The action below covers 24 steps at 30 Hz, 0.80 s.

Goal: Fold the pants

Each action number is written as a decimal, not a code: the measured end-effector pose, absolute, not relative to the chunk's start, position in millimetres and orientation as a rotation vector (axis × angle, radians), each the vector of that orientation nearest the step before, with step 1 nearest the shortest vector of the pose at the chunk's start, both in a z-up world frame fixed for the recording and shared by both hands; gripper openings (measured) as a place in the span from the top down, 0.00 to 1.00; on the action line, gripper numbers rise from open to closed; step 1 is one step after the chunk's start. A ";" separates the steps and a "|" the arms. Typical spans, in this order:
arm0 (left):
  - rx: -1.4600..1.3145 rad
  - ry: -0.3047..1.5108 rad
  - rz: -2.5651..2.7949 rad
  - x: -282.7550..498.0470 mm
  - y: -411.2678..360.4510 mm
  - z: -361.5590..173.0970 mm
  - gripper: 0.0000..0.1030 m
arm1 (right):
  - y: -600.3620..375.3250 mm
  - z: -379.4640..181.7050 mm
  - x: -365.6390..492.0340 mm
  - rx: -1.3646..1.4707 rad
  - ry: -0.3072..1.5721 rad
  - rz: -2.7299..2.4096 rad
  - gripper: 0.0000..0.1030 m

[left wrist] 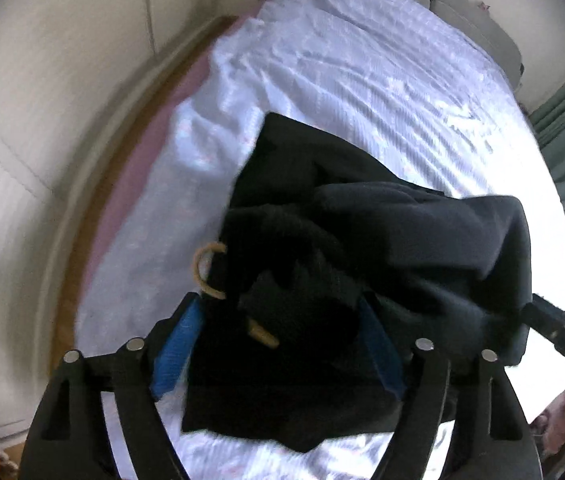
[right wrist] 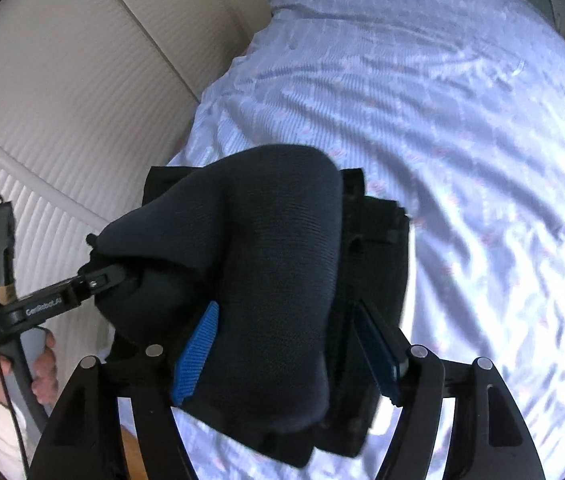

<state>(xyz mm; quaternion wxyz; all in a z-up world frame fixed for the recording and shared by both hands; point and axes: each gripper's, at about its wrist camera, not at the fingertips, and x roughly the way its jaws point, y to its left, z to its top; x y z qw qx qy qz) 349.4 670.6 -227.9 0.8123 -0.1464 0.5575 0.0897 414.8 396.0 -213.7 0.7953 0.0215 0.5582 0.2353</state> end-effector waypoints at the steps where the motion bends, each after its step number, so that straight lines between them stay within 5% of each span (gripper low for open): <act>1: -0.290 1.195 0.223 342.8 668.3 -222.2 0.18 | 392.1 -208.2 411.1 0.029 1.194 0.499 0.32; 10: -0.061 1.064 0.251 267.2 581.3 -134.2 0.04 | 324.3 -149.9 360.2 -0.013 1.110 0.419 0.11; 24: 0.002 0.833 0.181 178.8 371.8 -33.3 0.00 | 142.5 -37.6 225.1 -0.005 0.932 0.344 0.09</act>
